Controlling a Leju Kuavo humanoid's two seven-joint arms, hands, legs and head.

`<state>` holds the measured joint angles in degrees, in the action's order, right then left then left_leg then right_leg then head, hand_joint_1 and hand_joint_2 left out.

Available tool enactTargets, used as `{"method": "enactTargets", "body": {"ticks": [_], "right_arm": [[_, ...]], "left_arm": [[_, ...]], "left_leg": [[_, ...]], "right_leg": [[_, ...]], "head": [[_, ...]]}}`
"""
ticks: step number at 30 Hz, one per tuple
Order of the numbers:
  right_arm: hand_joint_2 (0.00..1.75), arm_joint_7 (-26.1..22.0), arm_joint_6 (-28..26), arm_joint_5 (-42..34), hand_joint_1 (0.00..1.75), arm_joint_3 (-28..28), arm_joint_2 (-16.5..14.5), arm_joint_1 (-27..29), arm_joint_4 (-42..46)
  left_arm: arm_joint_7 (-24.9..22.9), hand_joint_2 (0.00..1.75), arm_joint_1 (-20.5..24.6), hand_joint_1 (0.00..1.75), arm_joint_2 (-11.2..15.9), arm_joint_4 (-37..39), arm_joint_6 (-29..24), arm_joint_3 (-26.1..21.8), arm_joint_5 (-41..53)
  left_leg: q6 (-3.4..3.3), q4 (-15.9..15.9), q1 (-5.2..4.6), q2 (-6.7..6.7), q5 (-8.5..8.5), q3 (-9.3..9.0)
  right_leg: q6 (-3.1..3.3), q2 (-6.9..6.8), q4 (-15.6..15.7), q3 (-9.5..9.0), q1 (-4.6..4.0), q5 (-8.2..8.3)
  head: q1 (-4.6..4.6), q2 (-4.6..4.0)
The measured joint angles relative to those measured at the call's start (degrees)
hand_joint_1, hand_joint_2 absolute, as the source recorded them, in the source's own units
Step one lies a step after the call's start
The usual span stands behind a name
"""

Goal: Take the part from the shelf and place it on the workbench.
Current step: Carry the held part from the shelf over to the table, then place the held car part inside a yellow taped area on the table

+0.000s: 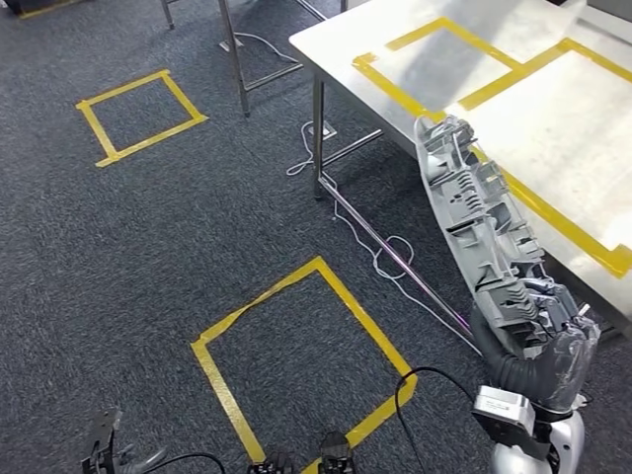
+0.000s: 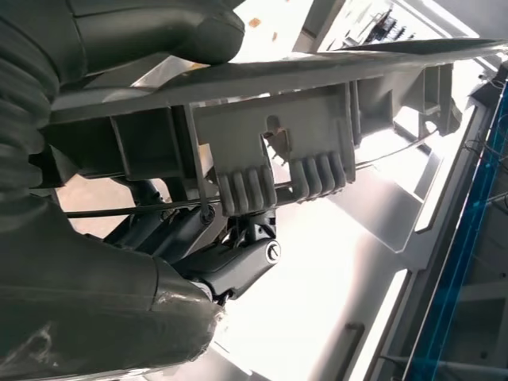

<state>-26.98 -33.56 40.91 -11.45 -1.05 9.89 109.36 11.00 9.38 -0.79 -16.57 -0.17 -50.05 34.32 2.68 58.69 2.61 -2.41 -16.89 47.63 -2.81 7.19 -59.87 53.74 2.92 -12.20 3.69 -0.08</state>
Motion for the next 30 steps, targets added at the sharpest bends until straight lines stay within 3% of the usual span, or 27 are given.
{"method": "enactTargets", "body": {"ticks": [2,4,5,6,7,9,10,11,12,14,15,16,18,20,21,23,25,26,28,29,30], "right_arm": [[1.75,0.1,0.1,0.1,1.75,-0.2,0.1,-0.2,0.0],[1.75,0.1,0.1,0.5,1.75,-0.3,0.1,-0.6,0.1],[1.75,0.1,0.0,0.9,1.75,-0.4,0.1,-0.8,0.1],[1.75,0.1,-0.1,1.4,1.75,-0.4,0.2,-0.9,0.1],[1.75,0.1,-0.3,2.1,1.75,-0.4,0.2,-1.1,0.1],[1.75,0.2,-0.6,3.3,1.75,-0.4,0.2,-1.5,0.2],[1.75,0.4,-0.7,3.7,1.75,-0.6,0.2,-1.8,0.2],[1.75,0.7,-0.7,3.9,1.75,-0.8,0.3,-2.0,0.3],[1.75,1.0,-0.7,4.0,1.75,-1.0,0.3,-2.1,0.3],[1.75,1.6,-0.7,3.9,1.75,-1.2,0.3,-1.9,0.2],[1.75,1.8,-0.7,3.8,1.75,-1.2,0.3,-1.9,0.1],[1.75,2.0,-0.7,3.6,1.75,-1.2,0.4,-2.0,0.0],[1.75,2.3,-0.5,3.3,1.75,-1.3,0.4,-2.0,-0.4],[1.75,2.4,-0.4,3.2,1.75,-1.5,0.5,-2.0,-0.7],[1.75,2.5,-0.4,3.1,1.75,-1.5,0.5,-2.0,-0.7],[1.75,2.6,-0.3,3.0,1.75,-1.6,0.5,-2.0,-0.9],[1.75,2.7,-0.1,2.9,1.75,-1.6,0.5,-2.1,-0.9],[1.75,2.7,0.1,2.8,1.75,-1.6,0.5,-2.1,-0.9],[1.75,2.7,0.3,2.6,1.75,-1.7,0.6,-1.9,-1.3],[1.75,2.7,0.4,2.4,1.75,-1.7,0.7,-1.9,-1.6],[1.75,2.7,0.5,2.3,1.75,-1.8,0.7,-2.0,-1.9]], "left_arm": [[-0.1,1.75,-0.5,0.00,0.0,-0.1,0.0,0.0,0.0],[-0.1,1.75,-0.7,0.00,0.0,-0.1,0.0,0.0,0.1],[-0.1,1.75,-0.7,0.00,-0.1,-0.1,0.0,0.0,0.1],[-0.1,1.75,-0.7,0.00,-0.2,-0.1,0.0,0.0,0.1],[-0.1,1.75,-0.8,0.00,-0.3,-0.1,0.0,0.0,0.2],[-0.2,1.75,-0.9,0.00,-0.9,-0.1,0.0,0.0,0.3],[-0.3,1.75,-0.9,0.00,-1.0,-0.1,0.0,0.0,0.3],[-0.4,1.75,-0.9,0.00,-1.2,-0.1,0.0,0.1,0.3],[-0.4,1.75,-1.1,0.00,-1.4,-0.1,0.0,0.1,0.3],[-0.4,1.75,-1.3,0.00,-1.5,-0.1,-0.1,0.1,0.3],[-0.4,1.75,-1.5,0.00,-1.6,-0.1,-0.1,0.1,0.3],[-0.4,1.75,-1.7,0.00,-1.5,-0.1,-0.1,0.1,0.3],[-0.3,1.75,-2.1,0.00,-1.4,-0.1,-0.1,0.1,0.3],[-0.3,1.75,-2.3,0.00,-1.3,-0.1,-0.1,0.0,0.3],[-0.3,1.75,-2.3,0.00,-1.2,-0.1,-0.1,0.0,0.3],[-0.3,1.75,-2.0,0.00,-1.3,-0.1,-0.1,0.1,0.3],[-0.3,1.75,-1.6,0.00,-1.6,-0.1,-0.1,0.1,0.3],[-0.3,1.75,-1.6,0.00,-1.8,-0.1,-0.1,0.0,0.3],[-0.3,1.75,-2.0,0.00,-1.6,0.0,0.0,-0.1,0.3],[-0.3,1.75,-2.4,0.00,-1.0,-0.1,-0.1,-0.2,0.3],[-0.4,1.75,-3.2,0.00,-0.8,-0.1,-0.1,-0.3,0.2]], "left_leg": [[-0.63,-0.9,0.02,1.12,0.88,-0.42],[-0.61,-1.3,0.13,2.32,1.63,-0.39],[-0.46,-1.5,0.25,2.84,1.97,-0.26],[-0.26,-1.7,0.43,3.30,2.32,-0.13],[-0.02,-2.0,0.65,3.63,2.70,-0.09],[0.65,-2.7,1.18,4.28,3.66,-0.27],[1.09,-3.2,1.55,4.57,4.30,-0.40],[1.56,-3.8,1.84,4.82,4.97,-0.58],[2.03,-4.7,2.03,4.97,5.73,-0.73],[2.63,-6.4,2.00,4.73,6.72,-1.00],[2.71,-6.1,1.80,4.32,6.38,-0.65],[2.72,-4.3,1.55,3.83,5.28,0.25],[2.80,3.1,1.22,3.12,1.46,3.35],[3.15,8.8,1.16,3.00,-1.21,5.23],[3.34,8.8,1.24,3.00,-1.48,4.56],[4.18,4.0,1.85,2.77,-1.34,0.14],[4.37,0.0,2.70,1.90,-1.60,-3.01],[4.07,-0.4,2.99,1.56,-1.88,-3.05],[2.80,0.1,3.56,1.65,-1.18,-0.95],[2.17,0.2,3.81,1.51,-0.78,0.18],[1.78,0.2,4.04,1.35,-0.47,1.24]], "right_leg": [[0.71,-3.26,-6.4,2.01,-1.15,-3.74],[0.68,-5.00,-13.5,3.46,-1.56,-7.68],[0.47,-5.43,-14.8,2.82,-1.62,-8.93],[0.30,-5.74,-13.8,0.80,-1.64,-9.65],[0.30,-5.99,-11.0,-2.51,-1.76,-10.09],[0.78,-6.84,-3.5,-10.24,-2.49,-11.51],[1.01,-7.19,-1.0,-12.65,-2.97,-12.11],[1.23,-7.40,0.4,-13.75,-3.41,-12.48],[1.37,-7.26,0.9,-13.57,-3.66,-12.22],[2.03,-6.78,3.0,-14.10,-3.65,-10.07],[2.36,-6.66,4.2,-14.64,-3.41,-8.85],[2.55,-6.65,5.3,-15.14,-3.11,-7.78],[2.69,-6.73,5.9,-15.17,-2.76,-7.05],[2.39,-6.59,5.8,-14.64,-2.49,-6.72],[2.12,-6.39,5.7,-14.27,-2.21,-6.60],[1.12,-5.72,4.6,-13.26,-1.46,-6.79],[-0.35,-5.09,2.4,-11.71,-0.98,-7.94],[-1.06,-4.74,1.5,-11.21,-0.85,-8.89],[-2.24,-4.04,0.8,-11.55,-0.25,-11.51],[-2.56,-4.05,0.4,-11.91,0.05,-12.78],[-2.33,-4.57,-1.3,-11.80,0.25,-14.04]], "head": [[-0.54,0.00],[-0.65,-0.01],[-0.73,-0.01],[-0.76,-0.01],[-0.80,-0.01],[-0.86,-0.01],[-0.96,0.00],[-1.03,0.00],[-1.15,0.00],[-1.35,-0.01],[-1.43,0.00],[-1.43,0.00],[-1.36,-0.01],[-1.28,-0.01],[-1.26,-0.01],[-1.15,-0.01],[-0.83,-0.01],[-0.77,-0.01],[-0.98,-0.01],[-1.13,0.00],[-1.79,0.01]]}}
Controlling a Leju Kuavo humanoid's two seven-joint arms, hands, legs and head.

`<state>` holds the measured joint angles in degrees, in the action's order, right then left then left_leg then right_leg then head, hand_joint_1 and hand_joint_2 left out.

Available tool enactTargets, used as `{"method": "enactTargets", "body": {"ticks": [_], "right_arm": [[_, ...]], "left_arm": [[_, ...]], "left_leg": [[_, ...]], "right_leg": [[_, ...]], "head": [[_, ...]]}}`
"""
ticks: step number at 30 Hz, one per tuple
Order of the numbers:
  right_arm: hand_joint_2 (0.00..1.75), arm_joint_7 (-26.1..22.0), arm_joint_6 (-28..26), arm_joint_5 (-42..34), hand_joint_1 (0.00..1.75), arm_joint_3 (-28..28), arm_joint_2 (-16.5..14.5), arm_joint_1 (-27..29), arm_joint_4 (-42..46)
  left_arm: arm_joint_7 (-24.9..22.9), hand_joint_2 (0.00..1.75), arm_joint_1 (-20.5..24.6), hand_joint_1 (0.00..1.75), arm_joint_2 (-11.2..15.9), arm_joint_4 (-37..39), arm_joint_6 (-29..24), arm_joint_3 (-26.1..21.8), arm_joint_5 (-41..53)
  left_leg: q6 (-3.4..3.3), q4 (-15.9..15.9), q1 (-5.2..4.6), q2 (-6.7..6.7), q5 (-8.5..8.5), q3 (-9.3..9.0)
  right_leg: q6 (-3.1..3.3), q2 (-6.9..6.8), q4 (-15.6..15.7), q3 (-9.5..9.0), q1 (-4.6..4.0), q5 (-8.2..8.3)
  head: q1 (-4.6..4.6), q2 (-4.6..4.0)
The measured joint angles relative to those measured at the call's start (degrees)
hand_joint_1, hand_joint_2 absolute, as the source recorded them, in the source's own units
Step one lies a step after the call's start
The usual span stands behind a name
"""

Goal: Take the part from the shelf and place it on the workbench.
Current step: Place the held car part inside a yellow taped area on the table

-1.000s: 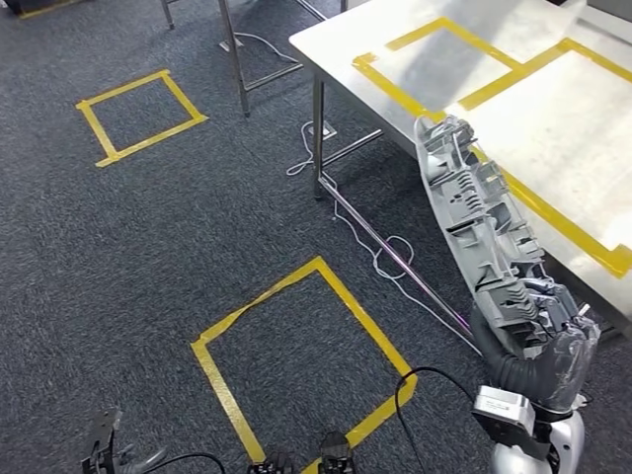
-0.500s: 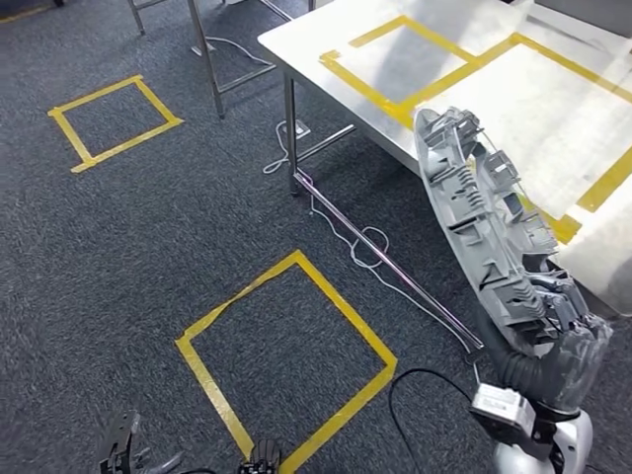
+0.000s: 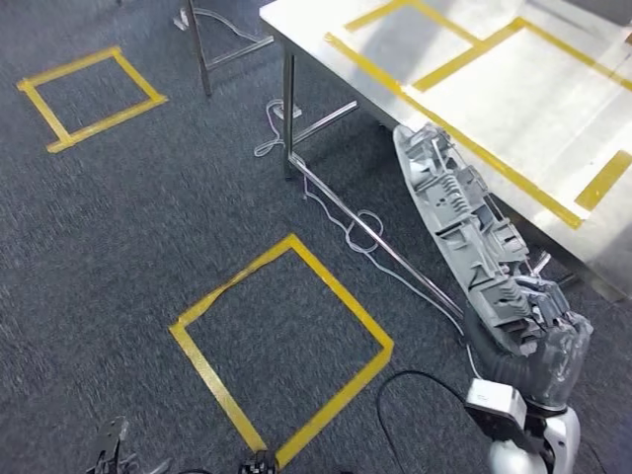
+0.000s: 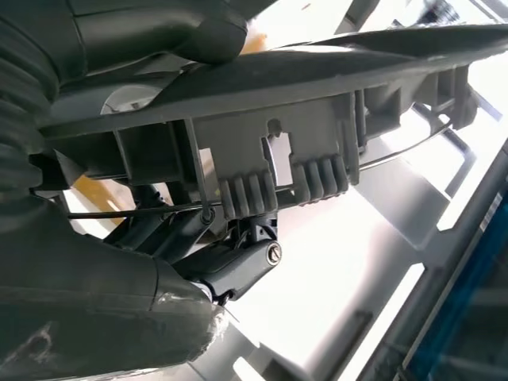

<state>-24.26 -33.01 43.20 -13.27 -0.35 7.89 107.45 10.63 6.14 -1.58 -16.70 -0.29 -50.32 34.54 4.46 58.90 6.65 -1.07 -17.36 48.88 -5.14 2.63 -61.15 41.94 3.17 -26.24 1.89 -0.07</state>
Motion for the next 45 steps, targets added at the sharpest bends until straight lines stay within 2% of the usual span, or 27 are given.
{"method": "enactTargets", "body": {"ticks": [1,2,4,5,6,7,9,10,12,14,16,19,21,23,25,26,27,31,33,35,36,37,38,40,42,43,45], "right_arm": [[1.75,0.0,0.1,-0.1,1.75,-0.1,0.0,-0.1,-0.3],[1.75,0.0,0.2,-0.2,1.75,-0.2,0.0,-0.3,-0.5],[1.75,0.0,0.3,-0.4,1.75,-0.4,0.0,-0.9,-0.9],[1.75,0.0,0.3,-0.5,1.75,-0.4,0.0,-1.2,-1.1],[1.75,0.0,0.3,-0.5,1.75,-0.4,0.0,-1.4,-1.2],[1.75,0.1,0.2,-0.6,1.75,-0.4,0.0,-1.5,-1.2],[1.75,0.0,0.2,-0.7,1.75,-0.4,0.0,-1.7,-1.2],[1.75,0.0,0.2,-0.7,1.75,-0.5,0.0,-1.7,-1.2],[1.75,0.0,0.3,-0.8,1.75,-0.5,0.0,-1.6,-1.1],[1.75,0.0,0.3,-0.8,1.75,-0.5,0.0,-1.2,-1.1],[1.75,0.1,0.4,-0.9,1.75,-0.4,0.0,-0.9,-1.1],[1.75,0.1,0.4,-0.8,1.75,-0.3,0.0,-0.7,-1.0],[1.75,0.1,0.5,-0.8,1.75,-0.4,0.0,-0.6,-1.0],[1.75,0.1,0.6,-0.9,1.75,-0.3,0.0,-0.4,-1.0],[1.75,0.1,0.6,-1.0,1.75,-0.3,0.0,-0.3,-1.0],[1.75,0.1,0.7,-1.1,1.75,-0.3,0.0,-0.2,-0.9],[1.75,0.1,0.8,-1.1,1.75,-0.2,0.0,0.0,-0.8],[1.75,0.0,1.1,-1.3,1.75,-0.3,0.0,0.3,-0.8],[1.75,0.0,1.2,-1.3,1.75,-0.4,0.0,0.4,-0.8],[1.75,0.0,1.2,-1.4,1.75,-0.4,0.0,0.3,-0.8],[1.75,0.0,1.2,-1.4,1.75,-0.5,0.0,0.2,-0.8],[1.75,0.0,1.2,-1.3,1.75,-0.5,0.0,0.1,-0.8],[1.75,0.0,1.3,-1.3,1.75,-0.5,0.0,0.1,-0.8],[1.75,0.1,1.4,-1.2,1.75,-0.5,0.0,0.0,-0.8],[1.75,0.1,1.5,-1.1,1.75,-0.5,0.0,-0.2,-0.7],[1.75,0.1,1.5,-1.1,1.75,-0.5,0.0,-0.2,-0.7],[1.75,0.1,1.6,-1.0,1.75,-0.3,0.0,-0.1,-0.7]], "left_arm": [[0.0,1.75,-1.0,0.00,0.3,-0.1,0.0,0.0,0.0],[0.0,1.75,-2.1,0.00,0.5,-0.1,-0.1,-0.1,-0.1],[0.1,1.75,-3.5,0.00,0.2,-0.1,-0.2,-0.1,-0.1],[0.1,1.75,-3.7,0.00,0.1,-0.1,-0.2,-0.1,-0.1],[0.1,1.75,-3.7,0.00,-0.1,-0.1,-0.2,-0.2,-0.1],[0.1,1.75,-3.5,0.00,-0.3,-0.1,-0.2,-0.2,-0.1],[0.1,1.75,-2.9,0.00,-0.4,-0.1,-0.2,-0.2,-0.1],[0.1,1.75,-2.6,0.00,-0.5,-0.1,-0.2,-0.2,-0.1],[0.1,1.75,-1.9,0.00,-0.5,-0.1,-0.2,-0.2,-0.1],[0.1,1.75,-1.3,0.00,-0.4,-0.1,-0.2,-0.3,-0.1],[0.2,1.75,-1.0,0.00,-0.4,-0.1,-0.2,-0.3,-0.1],[0.3,1.75,-0.4,0.00,-0.5,-0.1,-0.3,-0.3,-0.1],[0.4,1.75,0.0,0.00,-0.4,-0.1,-0.3,-0.3,-0.1],[0.5,1.75,0.3,0.00,-0.4,-0.1,-0.3,-0.3,-0.1],[0.5,1.75,0.8,0.00,-0.6,-0.1,-0.3,-0.3,-0.1],[0.5,1.75,1.1,0.00,-0.8,-0.1,-0.3,-0.3,0.0],[0.5,1.75,1.4,0.00,-0.9,-0.1,-0.3,-0.3,0.0],[0.5,1.75,1.1,0.00,-0.3,-0.2,-0.3,-0.3,0.1],[0.5,1.75,0.7,0.00,-0.1,-0.3,-0.4,-0.4,0.1],[0.5,1.75,0.7,0.00,0.0,-0.3,-0.4,-0.4,0.1],[0.5,1.75,0.8,0.00,0.1,-0.3,-0.4,-0.4,0.1],[0.5,1.75,0.8,0.00,0.1,-0.3,-0.4,-0.4,0.2],[0.5,1.75,0.9,0.00,0.1,-0.3,-0.4,-0.4,0.2],[0.5,1.75,0.9,0.00,0.2,-0.3,-0.3,-0.4,0.3],[0.5,1.75,0.9,0.00,0.2,-0.4,-0.3,-0.4,0.4],[0.5,1.75,0.8,0.00,0.3,-0.4,-0.3,-0.4,0.5],[0.5,1.75,0.9,0.00,0.1,-0.4,-0.3,-0.4,0.6]], "left_leg": [[-0.20,0.0,0.11,-0.19,0.33,0.68],[-0.32,-0.1,-0.28,-0.39,0.54,0.91],[-0.42,-0.4,-1.60,-0.49,1.02,0.58],[-0.78,-0.6,-2.55,-0.67,1.07,0.13],[-1.21,-0.7,-3.41,-0.87,1.07,-0.35],[-1.66,-0.9,-4.07,-1.07,1.04,-0.89],[-2.32,-1.2,-5.19,-1.43,1.07,-2.05],[-2.49,-1.3,-5.61,-1.61,1.22,-2.49],[-2.64,-1.5,-6.19,-1.83,1.69,-2.92],[-2.55,-1.7,-6.30,-1.80,2.23,-2.74],[-2.16,-0.6,-6.56,-1.17,1.47,-1.77],[-1.22,8.7,-6.51,-0.14,-3.21,2.53],[-0.35,13.4,-5.87,0.29,-4.80,4.27],[0.77,10.4,-4.84,0.61,-3.93,1.60],[2.15,3.4,-3.48,0.60,-3.28,-4.00],[2.32,0.9,-2.96,0.51,-3.13,-6.01],[2.22,-0.3,-2.60,0.41,-3.06,-7.06],[0.19,-0.2,-2.25,0.34,-2.24,-6.23],[-0.68,-0.6,-2.28,0.36,-2.05,-6.28],[-0.93,-0.8,-2.40,0.44,-1.77,-6.29],[-0.96,-0.8,-2.48,0.48,-1.69,-6.25],[-0.95,-0.8,-2.55,0.53,-1.59,-6.23],[-0.89,-0.8,-2.57,0.58,-1.48,-6.19],[-0.61,-0.9,-2.59,0.62,-1.15,-6.25],[0.00,-1.3,-2.55,0.64,-0.60,-6.50],[0.40,-1.8,-2.45,0.69,-0.24,-6.66],[1.19,-3.0,-2.14,0.85,0.47,-6.94]], "right_leg": [[0.75,-0.91,-3.2,0.98,-0.07,-1.29],[1.93,-2.04,-8.1,3.05,-0.49,-2.59],[4.62,-3.04,-18.3,8.55,-2.16,-5.48],[5.98,-2.65,-20.9,10.66,-3.40,-6.03],[7.35,-1.83,-20.8,11.44,-4.76,-5.58],[8.67,-0.98,-18.1,10.75,-6.16,-4.15],[10.58,-0.41,-8.3,5.88,-8.57,-0.84],[11.02,-0.73,-3.6,3.02,-9.29,0.39],[10.88,-1.54,1.3,-0.34,-9.85,2.72],[10.36,-1.75,2.7,-0.82,-9.63,5.18],[10.40,-1.77,4.2,-1.11,-9.08,6.52],[10.58,-1.87,5.0,-1.11,-7.94,7.53],[10.14,-1.94,4.8,-0.90,-7.08,7.69],[9.23,-1.79,4.3,-0.43,-6.07,7.72],[7.90,-1.37,3.1,0.43,-5.42,7.52],[7.35,-1.16,2.4,0.84,-5.25,7.29],[6.96,-1.00,1.8,0.99,-5.16,7.08],[5.82,-0.94,0.5,1.31,-4.82,4.86],[5.65,-1.15,-5.0,3.64,-4.67,1.99],[5.37,-1.28,-12.8,6.94,-4.39,-1.24],[5.15,-1.36,-15.0,7.76,-4.24,-2.11],[4.99,-1.41,-14.9,7.38,-4.13,-2.08],[4.89,-1.50,-12.6,5.75,-4.05,-1.31],[4.62,-2.17,-4.3,0.00,-3.98,0.58],[4.33,-2.67,1.0,-3.75,-4.19,1.52],[4.32,-2.68,1.8,-4.20,-4.43,1.77],[4.99,-2.34,2.9,-4.43,-4.76,2.88]], "head": [[-0.80,0.01],[-1.67,0.01],[-2.60,0.01],[-2.65,0.01],[-2.66,0.00],[-2.66,-0.01],[-2.56,-0.02],[-2.53,-0.02],[-2.27,-0.02],[-2.04,-0.02],[-1.95,-0.02],[-1.80,-0.01],[-1.77,-0.02],[-1.72,-0.02],[-1.27,-0.02],[-1.00,-0.02],[-0.94,-0.02],[-1.49,-0.01],[-1.82,-0.01],[-2.10,-0.01],[-2.18,-0.01],[-2.24,-0.02],[-2.27,-0.02],[-2.37,-0.02],[-2.44,-0.02],[-2.47,-0.02],[-2.50,-0.02]]}}
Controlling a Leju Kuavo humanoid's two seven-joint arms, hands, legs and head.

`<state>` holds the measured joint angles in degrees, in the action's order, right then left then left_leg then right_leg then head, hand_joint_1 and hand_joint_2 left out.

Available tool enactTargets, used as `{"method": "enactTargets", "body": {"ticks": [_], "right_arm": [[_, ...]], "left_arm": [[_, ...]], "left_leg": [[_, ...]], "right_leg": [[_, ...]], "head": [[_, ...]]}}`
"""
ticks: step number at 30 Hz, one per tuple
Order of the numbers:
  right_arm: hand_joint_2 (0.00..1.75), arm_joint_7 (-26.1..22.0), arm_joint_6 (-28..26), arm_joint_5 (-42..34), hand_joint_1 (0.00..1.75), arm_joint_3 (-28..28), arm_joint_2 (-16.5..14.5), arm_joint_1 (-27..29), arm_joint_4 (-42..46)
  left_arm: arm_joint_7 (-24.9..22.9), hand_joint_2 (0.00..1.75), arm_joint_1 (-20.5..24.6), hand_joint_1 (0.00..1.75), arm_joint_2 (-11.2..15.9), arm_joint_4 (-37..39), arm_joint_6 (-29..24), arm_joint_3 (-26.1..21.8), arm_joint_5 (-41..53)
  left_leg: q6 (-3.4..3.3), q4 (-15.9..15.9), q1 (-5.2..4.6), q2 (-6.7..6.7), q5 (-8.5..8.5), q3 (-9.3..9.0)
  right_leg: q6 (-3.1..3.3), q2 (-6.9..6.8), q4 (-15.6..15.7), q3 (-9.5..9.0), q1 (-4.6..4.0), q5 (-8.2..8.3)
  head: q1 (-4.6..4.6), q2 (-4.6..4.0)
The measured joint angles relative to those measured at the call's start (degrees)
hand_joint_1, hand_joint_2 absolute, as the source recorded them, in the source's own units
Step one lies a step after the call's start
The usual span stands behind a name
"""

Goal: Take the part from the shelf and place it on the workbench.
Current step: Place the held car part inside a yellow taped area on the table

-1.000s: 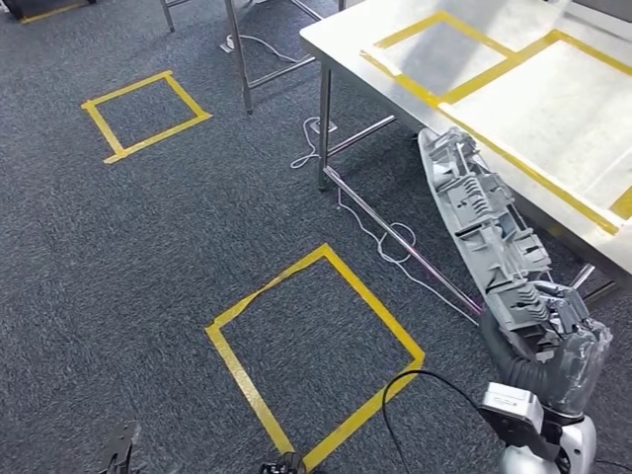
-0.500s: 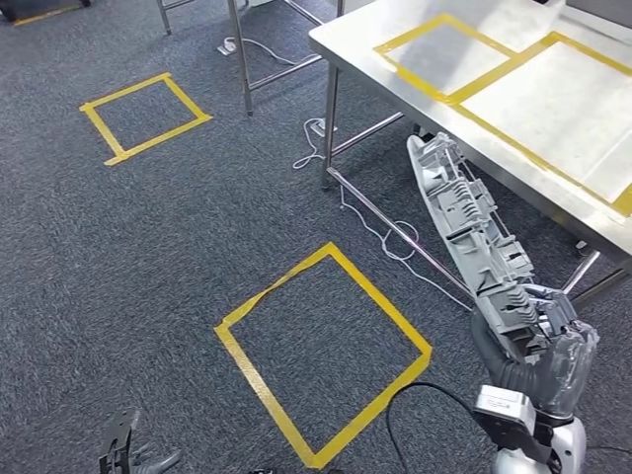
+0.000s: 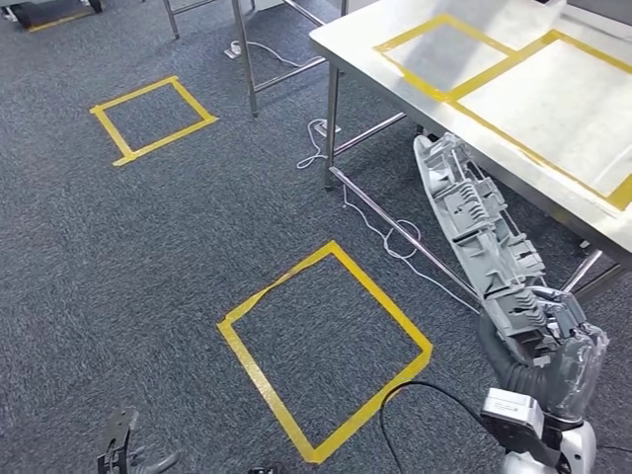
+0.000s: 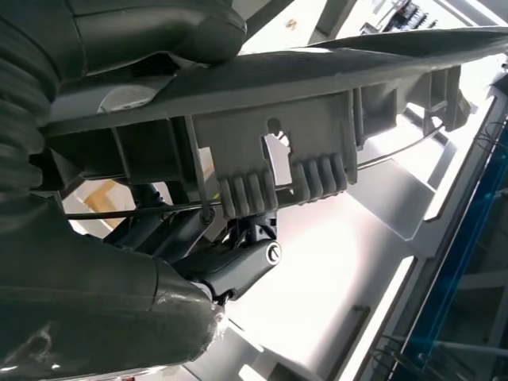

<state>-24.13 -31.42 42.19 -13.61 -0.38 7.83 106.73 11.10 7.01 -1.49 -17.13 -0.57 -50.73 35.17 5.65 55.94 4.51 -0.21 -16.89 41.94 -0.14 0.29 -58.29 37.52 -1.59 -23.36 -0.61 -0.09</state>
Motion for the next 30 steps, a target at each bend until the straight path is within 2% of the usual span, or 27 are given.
{"method": "enactTargets", "body": {"ticks": [2,3,5,6,7,8,9,10,12,13,16,17,19,21,22,23,24,26,27,28,29,30], "right_arm": [[1.75,0.1,0.1,0.0,1.75,0.2,0.0,0.1,0.0],[1.75,0.1,0.1,0.1,1.75,0.3,0.0,0.2,0.0],[1.75,0.1,0.2,0.1,1.75,0.4,0.0,0.2,0.0],[1.75,0.1,0.2,0.1,1.75,0.4,0.0,0.2,0.0],[1.75,0.1,0.3,0.1,1.75,0.4,0.0,0.2,0.0],[1.75,0.1,0.3,0.1,1.75,0.4,0.0,0.2,0.0],[1.75,0.1,0.3,0.2,1.75,0.5,0.0,0.2,0.0],[1.75,0.1,0.4,0.2,1.75,0.5,0.0,0.2,0.0],[1.75,0.2,0.5,0.2,1.75,0.6,0.0,0.1,0.0],[1.75,0.1,0.5,0.3,1.75,0.6,0.0,0.1,0.0],[1.75,0.1,0.6,0.4,1.75,0.6,0.0,0.1,-0.1],[1.75,0.1,0.6,0.4,1.75,0.5,0.0,0.1,-0.1],[1.75,0.1,0.6,0.4,1.75,0.5,0.0,0.0,-0.1],[1.75,0.1,0.6,0.5,1.75,0.5,0.0,-0.2,-0.1],[1.75,0.1,0.6,0.6,1.75,0.5,0.0,-0.2,-0.1],[1.75,0.1,0.6,0.7,1.75,0.5,0.0,-0.3,-0.1],[1.75,0.1,0.6,0.8,1.75,0.5,0.0,-0.3,-0.1],[1.75,0.1,0.6,0.9,1.75,0.5,0.0,-0.5,0.0],[1.75,0.1,0.6,1.0,1.75,0.5,0.0,-0.7,0.0],[1.75,0.0,0.6,1.0,1.75,0.5,0.0,-0.8,0.0],[1.75,0.0,0.7,1.0,1.75,0.5,0.0,-0.8,0.0],[1.75,0.1,0.7,1.0,1.75,0.6,0.0,-0.8,0.0]], "left_arm": [[0.0,1.75,0.1,0.00,-0.2,0.0,0.0,0.0,0.1],[0.0,1.75,0.1,0.00,-0.2,0.0,0.0,0.0,0.1],[0.0,1.75,0.1,0.00,-0.2,0.0,0.0,0.0,0.2],[0.0,1.75,0.0,0.00,-0.2,0.0,0.0,0.0,0.2],[0.0,1.75,0.0,0.00,-0.2,0.0,0.0,0.0,0.2],[0.0,1.75,0.0,0.00,-0.1,0.0,0.0,0.0,0.2],[0.0,1.75,0.1,0.00,-0.1,0.0,0.0,0.0,0.3],[0.0,1.75,0.2,0.00,-0.1,0.0,0.0,0.0,0.3],[0.0,1.75,0.5,0.00,-0.4,0.0,0.0,0.0,0.3],[0.0,1.75,0.5,0.00,-0.4,0.0,0.0,0.0,0.3],[0.0,1.75,0.4,0.00,-0.3,0.0,0.0,0.0,0.4],[0.0,1.75,0.2,0.00,-0.3,0.0,0.0,0.0,0.4],[0.0,1.75,-0.1,0.00,-0.1,0.0,0.0,0.0,0.5],[0.0,1.75,-0.1,0.00,-0.1,0.0,0.1,0.0,0.5],[0.0,1.75,0.0,0.00,-0.1,0.0,0.1,0.0,0.5],[0.0,1.75,0.0,0.00,0.0,0.0,0.1,0.0,0.6],[0.0,1.75,0.1,0.00,0.0,0.0,0.1,0.0,0.7],[0.0,1.75,0.2,0.00,-0.1,0.0,0.2,0.0,0.8],[0.0,1.75,0.3,0.00,-0.1,-0.1,0.2,0.0,0.8],[0.0,1.75,0.4,0.00,-0.1,-0.1,0.2,0.0,0.9],[0.1,1.75,0.4,0.00,-0.1,-0.1,0.2,0.0,0.9],[0.1,1.75,0.4,0.00,-0.2,-0.1,0.2,0.0,0.9]], "left_leg": [[-0.03,1.3,-0.26,0.18,-0.96,1.00],[-0.35,3.9,-0.59,0.25,-2.30,2.50],[-0.79,11.3,-1.35,0.24,-4.95,6.54],[-0.85,13.9,-1.61,0.24,-5.32,8.04],[-0.84,14.6,-1.77,0.24,-4.78,8.60],[-0.78,13.2,-1.80,0.24,-3.44,8.03],[-0.62,10.3,-1.71,0.25,-1.83,6.49],[-0.33,7.1,-1.55,0.17,-0.95,4.58],[-0.42,3.3,-1.10,-0.23,-0.83,2.21],[-0.74,3.1,-1.03,-0.44,-1.35,2.02],[-2.27,3.3,-1.19,-0.72,-1.86,2.34],[-2.69,3.2,-1.20,-0.78,-2.05,2.23],[-3.21,3.1,-1.15,-0.86,-2.31,1.93],[-3.20,3.1,-1.17,-0.88,-2.48,1.74],[-3.12,3.1,-1.21,-0.88,-2.57,1.64],[-3.03,3.1,-1.27,-0.88,-2.64,1.52],[-2.96,3.1,-1.32,-0.86,-2.68,1.38],[-2.74,3.0,-1.42,-0.85,-2.66,0.99],[-2.52,2.9,-1.45,-0.85,-2.60,0.81],[-2.20,2.7,-1.42,-0.84,-2.49,0.66],[-1.81,2.5,-1.36,-0.84,-2.30,0.53],[-1.39,2.2,-1.25,-0.83,-2.19,0.39]], "right_leg": [[0.96,0.12,1.7,-0.82,0.03,1.11],[1.33,0.13,2.4,-1.21,0.12,1.47],[1.80,0.20,2.6,-1.27,-0.03,1.53],[1.87,0.30,2.5,-1.26,-0.05,1.36],[1.88,0.45,2.2,-1.23,0.01,1.04],[1.75,0.65,1.7,-1.21,0.18,0.57],[1.41,0.88,1.0,-1.19,0.40,-0.06],[0.90,1.09,0.2,-0.99,0.50,-0.82],[-0.04,1.38,-1.8,-0.50,0.47,-2.51],[-0.36,1.43,-2.2,-0.35,0.36,-3.11],[-0.73,1.25,-2.8,-0.10,0.42,-4.18],[-0.75,1.12,-4.4,0.74,0.47,-4.85],[-0.80,0.92,-11.2,4.50,0.56,-7.16],[-1.06,0.86,-18.1,9.07,0.68,-8.99],[-1.19,0.81,-19.1,10.24,0.71,-8.66],[-1.23,0.76,-18.0,10.25,0.73,-7.38],[-1.15,0.69,-14.7,8.98,0.71,-5.47],[-0.81,0.33,-6.3,4.54,0.55,-1.99],[-0.66,0.17,-3.4,2.83,0.38,-1.06],[-0.54,0.05,-2.0,1.90,0.18,-0.63],[-0.41,0.05,-1.7,1.72,-0.04,-0.47],[-0.02,0.10,-1.4,1.48,-0.16,-0.18]], "head": [[-0.04,0.00],[0.02,0.00],[0.09,0.00],[0.13,0.00],[0.13,0.00],[0.14,0.00],[0.19,0.00],[0.37,0.00],[0.63,0.01],[0.69,0.01],[0.42,0.01],[0.22,0.01],[-0.21,0.00],[-0.37,0.00],[-0.44,0.00],[-0.44,0.00],[-0.45,0.00],[-0.46,0.00],[-0.46,0.00],[-0.48,0.00],[-0.48,0.00],[-0.44,0.00]]}}
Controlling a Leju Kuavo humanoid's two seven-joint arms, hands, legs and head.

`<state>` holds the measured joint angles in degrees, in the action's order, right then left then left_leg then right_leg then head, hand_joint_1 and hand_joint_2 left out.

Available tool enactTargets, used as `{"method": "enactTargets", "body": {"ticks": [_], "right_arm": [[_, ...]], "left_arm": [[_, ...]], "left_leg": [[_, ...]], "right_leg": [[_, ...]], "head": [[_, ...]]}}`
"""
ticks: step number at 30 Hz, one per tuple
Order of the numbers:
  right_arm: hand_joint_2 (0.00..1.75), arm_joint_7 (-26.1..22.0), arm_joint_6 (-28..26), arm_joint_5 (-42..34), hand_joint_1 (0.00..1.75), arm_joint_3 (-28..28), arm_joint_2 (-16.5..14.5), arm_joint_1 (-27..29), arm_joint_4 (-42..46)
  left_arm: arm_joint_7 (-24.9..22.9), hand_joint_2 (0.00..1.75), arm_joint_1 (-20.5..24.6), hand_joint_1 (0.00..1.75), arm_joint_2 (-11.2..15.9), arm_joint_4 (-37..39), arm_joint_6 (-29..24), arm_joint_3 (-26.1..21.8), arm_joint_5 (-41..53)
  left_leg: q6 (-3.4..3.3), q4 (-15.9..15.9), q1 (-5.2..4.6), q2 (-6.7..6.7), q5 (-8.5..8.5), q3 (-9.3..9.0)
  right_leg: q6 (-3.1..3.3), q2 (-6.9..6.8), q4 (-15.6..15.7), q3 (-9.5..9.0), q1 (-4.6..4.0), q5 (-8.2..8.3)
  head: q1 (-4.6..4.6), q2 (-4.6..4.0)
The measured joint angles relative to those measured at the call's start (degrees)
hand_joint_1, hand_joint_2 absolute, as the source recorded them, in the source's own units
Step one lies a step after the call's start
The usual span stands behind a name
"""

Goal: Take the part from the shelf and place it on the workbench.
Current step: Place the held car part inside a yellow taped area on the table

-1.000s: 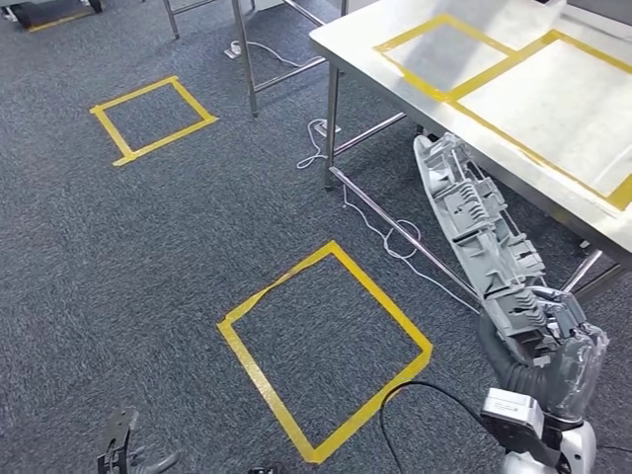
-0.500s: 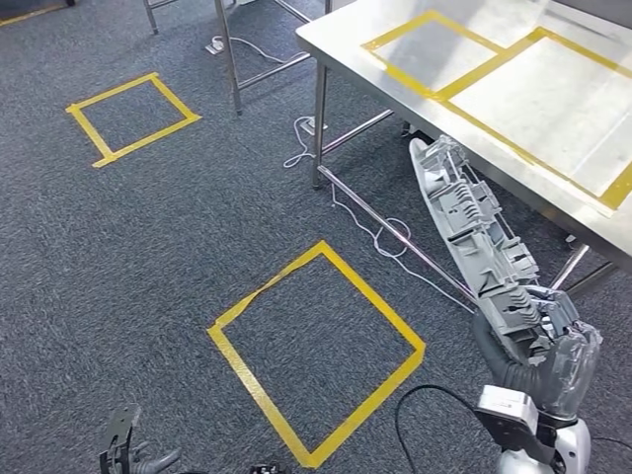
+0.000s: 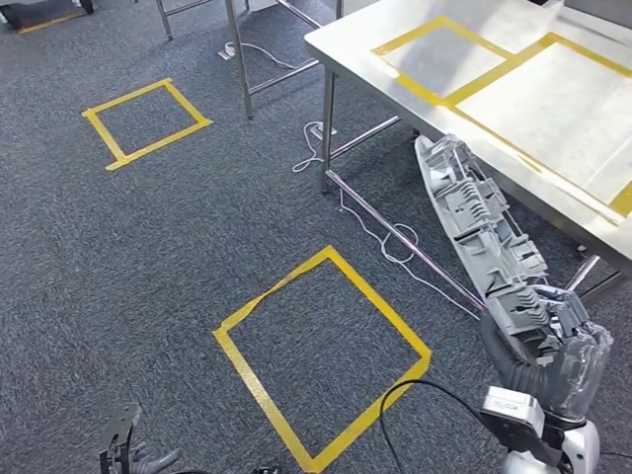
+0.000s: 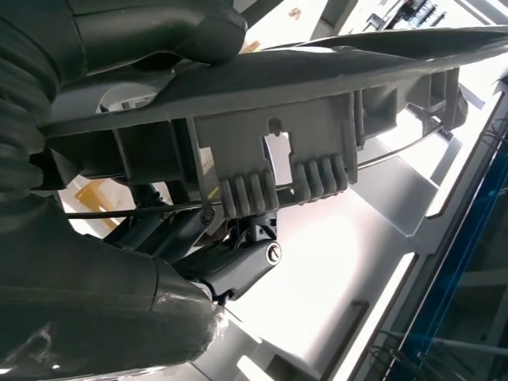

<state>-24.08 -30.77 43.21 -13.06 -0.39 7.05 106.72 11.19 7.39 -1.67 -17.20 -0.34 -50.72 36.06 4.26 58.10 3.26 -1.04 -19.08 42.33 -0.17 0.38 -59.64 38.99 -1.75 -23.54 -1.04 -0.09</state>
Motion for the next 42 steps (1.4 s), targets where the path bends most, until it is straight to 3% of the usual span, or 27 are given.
{"method": "enactTargets", "body": {"ticks": [2,4,6,7,8,10,12,15,17,19,21,22,23,25,26,27,29,32,34,37,38,39,40,42], "right_arm": [[1.75,0.1,0.1,0.0,1.75,0.1,0.0,0.1,0.0],[1.75,0.2,0.3,0.0,1.75,0.2,0.0,0.1,0.0],[1.75,0.4,0.6,-0.1,1.75,0.3,0.0,0.0,0.0],[1.75,0.5,0.7,-0.2,1.75,0.3,0.0,0.0,0.0],[1.75,0.6,0.9,-0.2,1.75,0.3,0.0,0.0,0.0],[1.75,0.9,1.2,-0.3,1.75,0.4,0.0,0.0,0.0],[1.75,1.1,1.7,-0.3,1.75,0.6,0.0,-0.1,0.0],[1.75,1.6,2.8,-0.6,1.75,0.7,0.0,-0.1,0.2],[1.75,1.9,3.3,-0.8,1.75,0.8,0.1,-0.1,0.3],[1.75,1.9,3.4,-0.9,1.75,0.9,0.1,-0.2,0.3],[1.75,1.9,3.4,-1.0,1.75,1.0,0.2,-0.2,0.3],[1.75,1.9,3.4,-1.0,1.75,1.1,0.2,-0.2,0.3],[1.75,1.9,3.4,-1.1,1.75,1.3,0.2,-0.1,0.3],[1.75,1.9,3.4,-1.2,1.75,1.5,0.2,-0.1,0.3],[1.75,1.8,3.4,-1.2,1.75,1.6,0.2,-0.1,0.3],[1.75,1.8,3.4,-1.2,1.75,1.6,0.2,-0.2,0.3],[1.75,1.7,3.4,-1.2,1.75,1.8,0.2,-0.4,0.4],[1.75,1.7,3.3,-1.2,1.75,2.0,0.2,-0.2,0.5],[1.75,1.7,3.3,-1.2,1.75,2.2,0.2,-0.3,0.6],[1.75,1.7,3.4,-1.2,1.75,2.3,0.2,-0.2,0.6],[1.75,1.7,3.4,-1.2,1.75,2.4,0.2,-0.1,0.6],[1.75,1.8,3.4,-1.2,1.75,2.4,0.2,0.0,0.6],[1.75,1.8,3.4,-1.2,1.75,2.4,0.2,0.1,0.6],[1.75,1.8,3.4,-1.2,1.75,2.5,0.2,0.1,0.6]], "left_arm": [[0.1,1.75,0.0,0.00,0.0,0.0,0.0,0.0,0.0],[0.2,1.75,0.1,0.00,-0.1,0.0,0.1,0.0,0.1],[0.2,1.75,0.1,0.00,-0.1,0.0,0.2,0.0,0.1],[0.2,1.75,0.1,0.00,-0.1,0.0,0.2,0.0,0.1],[0.2,1.75,0.2,0.00,0.0,0.0,0.2,0.0,0.1],[0.2,1.75,0.4,0.00,0.1,0.0,0.2,0.0,0.1],[0.2,1.75,0.8,0.00,-0.1,0.0,0.2,0.0,0.2],[0.2,1.75,1.0,0.00,-0.2,0.0,0.3,0.1,0.5],[0.2,1.75,0.9,0.00,-0.2,0.0,0.4,0.2,0.6],[0.3,1.75,0.8,0.00,-0.2,-0.1,0.4,0.2,0.7],[0.3,1.75,0.8,0.00,0.0,-0.1,0.4,0.2,0.9],[0.3,1.75,0.8,0.00,0.0,-0.1,0.4,0.3,1.0],[0.3,1.75,0.8,0.00,0.0,-0.1,0.4,0.4,1.2],[0.3,1.75,0.8,0.00,0.0,-0.1,0.4,0.5,1.5],[0.3,1.75,0.8,0.00,0.0,-0.1,0.4,0.6,1.6],[0.3,1.75,0.8,0.00,0.0,-0.1,0.4,0.6,1.7],[0.3,1.75,0.8,0.00,0.0,-0.1,0.4,0.7,1.8],[0.3,1.75,1.0,0.00,-0.1,-0.1,0.4,0.9,1.8],[0.3,1.75,1.2,0.00,-0.2,-0.1,0.4,1.0,1.8],[0.3,1.75,0.9,0.00,-0.2,-0.1,0.4,1.0,1.9],[0.3,1.75,0.8,0.00,-0.1,-0.1,0.4,1.0,2.0],[0.3,1.75,0.8,0.00,-0.1,-0.1,0.4,1.0,2.0],[0.3,1.75,0.8,0.00,-0.1,-0.1,0.4,1.0,2.0],[0.3,1.75,0.8,0.00,0.0,-0.1,0.4,1.0,2.0]], "left_leg": [[0.36,0.6,-0.09,0.28,-0.35,0.13],[0.06,5.6,-0.60,0.61,-2.74,2.40],[-0.21,12.4,-1.13,0.65,-5.53,5.91],[-0.24,14.1,-1.30,0.65,-5.93,6.85],[-0.25,13.9,-1.39,0.65,-5.45,6.72],[-0.07,8.6,-1.31,0.67,-2.83,3.39],[-0.09,3.3,-1.10,0.48,-1.85,-0.27],[-1.28,2.2,-1.07,0.36,-3.21,-1.53],[-1.91,2.0,-0.97,0.39,-3.76,-2.33],[-2.30,1.9,-0.84,0.32,-4.10,-3.23],[-2.34,1.8,-0.85,0.45,-4.59,-3.83],[-2.30,1.8,-0.88,0.58,-4.92,-4.15],[-2.25,1.8,-0.92,0.79,-5.29,-4.57],[-2.11,1.7,-0.99,1.30,-6.10,-5.74],[-1.99,1.6,-1.01,1.61,-6.51,-6.41],[-1.78,1.5,-1.06,1.89,-6.87,-7.01],[-1.14,1.2,-1.16,2.66,-7.34,-8.04],[-0.36,1.7,-1.05,3.30,-7.95,-9.31],[-0.40,5.7,-1.15,2.51,-9.58,-7.41],[-0.74,14.7,-1.90,1.45,-12.83,-1.06],[-0.91,15.4,-2.18,1.30,-12.73,0.20],[-1.13,14.3,-2.43,1.13,-11.51,0.51],[-1.36,11.6,-2.61,0.80,-9.19,-0.10],[-1.78,4.3,-2.69,-1.11,-4.36,-2.34]], "right_leg": [[0.85,0.06,1.3,-0.98,0.01,0.58],[1.66,0.08,2.2,-1.91,0.06,0.86],[2.23,0.16,2.2,-2.30,-0.11,0.66],[2.33,0.29,2.1,-2.43,-0.19,0.46],[2.33,0.46,2.0,-2.60,-0.20,0.20],[1.85,0.85,1.2,-2.95,-0.08,-0.72],[1.19,1.08,-0.4,-2.64,-0.30,-2.16],[0.73,1.24,-1.5,-2.96,-0.46,-3.76],[0.07,1.06,-2.3,-3.33,-0.33,-4.64],[-0.63,0.74,-7.1,-0.92,0.03,-6.27],[-1.17,0.47,-14.2,3.68,0.58,-8.34],[-1.33,0.35,-16.2,5.55,0.77,-8.61],[-1.38,0.24,-16.4,6.45,0.89,-7.89],[-1.08,-0.44,-11.0,5.05,0.89,-3.58],[-0.84,-1.45,-7.1,3.55,0.69,-1.22],[-0.52,-2.40,-3.7,2.17,0.34,0.10],[0.20,-3.33,-0.5,0.63,-0.35,0.61],[1.30,-1.57,0.5,-1.11,-0.38,0.37],[2.02,-0.46,1.0,-2.59,-0.23,0.21],[2.85,1.43,1.0,-3.65,-0.51,-0.53],[2.96,2.16,1.0,-4.09,-0.61,-0.86],[2.98,2.89,1.0,-4.59,-0.68,-1.22],[2.91,3.61,1.0,-5.16,-0.73,-1.62],[2.65,4.95,0.8,-5.97,-0.80,-2.47]], "head": [[0.13,0.00],[0.62,0.00],[1.05,0.00],[1.09,0.00],[1.09,0.00],[1.10,0.00],[1.26,0.00],[1.28,0.00],[0.99,0.00],[0.41,0.00],[0.08,0.00],[0.02,0.00],[-0.06,0.00],[-0.15,0.00],[-0.20,0.00],[-0.25,0.00],[-0.26,0.00],[-0.25,0.00],[-0.12,0.00],[0.07,0.00],[0.05,0.00],[0.07,0.00],[0.06,0.00],[0.04,0.00]]}}
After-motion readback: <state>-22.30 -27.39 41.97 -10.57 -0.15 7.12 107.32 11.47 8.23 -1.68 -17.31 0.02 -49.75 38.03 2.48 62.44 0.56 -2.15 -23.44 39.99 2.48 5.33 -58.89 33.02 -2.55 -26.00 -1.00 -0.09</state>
